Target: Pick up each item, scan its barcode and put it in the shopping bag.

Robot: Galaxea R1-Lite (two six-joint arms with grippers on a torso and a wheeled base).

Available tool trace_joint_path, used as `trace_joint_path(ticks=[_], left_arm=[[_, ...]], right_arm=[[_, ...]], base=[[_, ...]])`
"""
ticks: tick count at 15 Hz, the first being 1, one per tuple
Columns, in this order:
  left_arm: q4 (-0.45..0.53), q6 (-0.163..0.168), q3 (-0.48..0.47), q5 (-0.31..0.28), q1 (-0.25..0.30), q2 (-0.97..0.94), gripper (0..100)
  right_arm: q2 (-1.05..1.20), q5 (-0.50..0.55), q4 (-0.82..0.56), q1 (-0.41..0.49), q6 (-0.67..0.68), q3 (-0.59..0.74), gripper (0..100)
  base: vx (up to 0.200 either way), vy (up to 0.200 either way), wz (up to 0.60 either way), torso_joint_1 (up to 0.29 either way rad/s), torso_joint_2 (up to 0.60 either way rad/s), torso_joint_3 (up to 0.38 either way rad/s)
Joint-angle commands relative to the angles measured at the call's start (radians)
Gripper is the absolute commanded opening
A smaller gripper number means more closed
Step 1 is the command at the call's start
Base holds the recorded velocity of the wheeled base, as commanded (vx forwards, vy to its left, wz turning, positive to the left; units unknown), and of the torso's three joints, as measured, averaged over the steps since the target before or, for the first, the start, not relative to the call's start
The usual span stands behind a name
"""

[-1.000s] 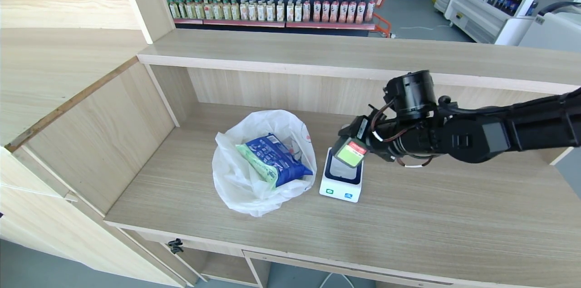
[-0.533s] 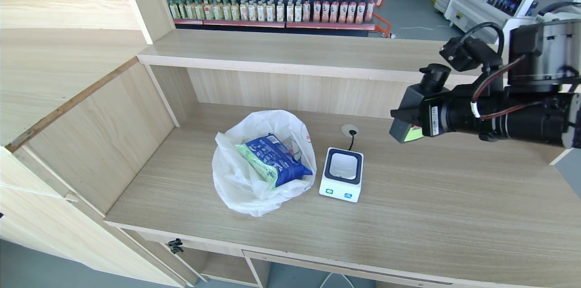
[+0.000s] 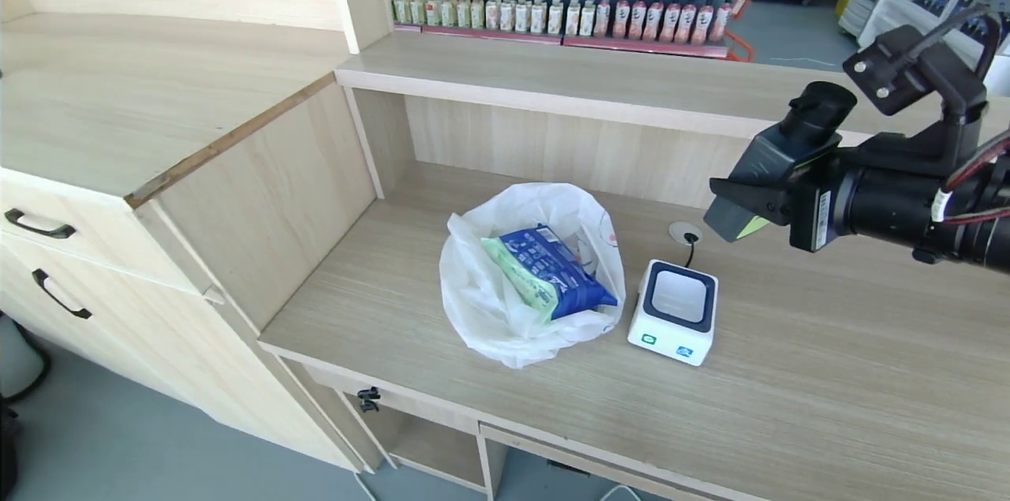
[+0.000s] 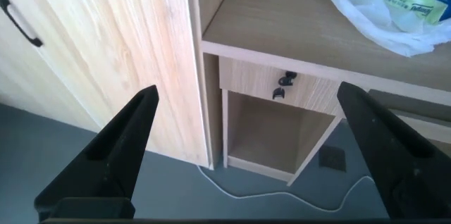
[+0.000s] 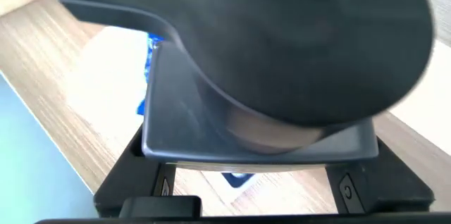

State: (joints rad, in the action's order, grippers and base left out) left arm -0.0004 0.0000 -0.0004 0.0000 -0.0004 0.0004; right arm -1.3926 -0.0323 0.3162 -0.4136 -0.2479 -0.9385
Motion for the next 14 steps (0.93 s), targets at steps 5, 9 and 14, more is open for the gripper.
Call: trace_joint_path(ticks=[5, 9, 14], left_arm=[[0.000, 0.000, 0.000, 0.000, 0.000, 0.000, 100], [-0.001, 0.000, 0.000, 0.000, 0.000, 0.000, 100], [0.000, 0.000, 0.000, 0.000, 0.000, 0.000, 100]], right_arm=[[-0.126, -0.004, 0.233, 0.030, 0.191, -0.003, 0], [-0.304, -0.003, 0.445, 0.101, 0.243, 0.015, 0], [-0.476, 0.003, 0.567, 0.185, 0.249, 0.018, 0]], base=[[0.000, 0.000, 0.12, -0.127, 0.37, 0.246], [0.000, 0.000, 0.00, -0.013, 0.04, 0.024], [0.000, 0.000, 0.00, 0.000, 0.00, 0.000]])
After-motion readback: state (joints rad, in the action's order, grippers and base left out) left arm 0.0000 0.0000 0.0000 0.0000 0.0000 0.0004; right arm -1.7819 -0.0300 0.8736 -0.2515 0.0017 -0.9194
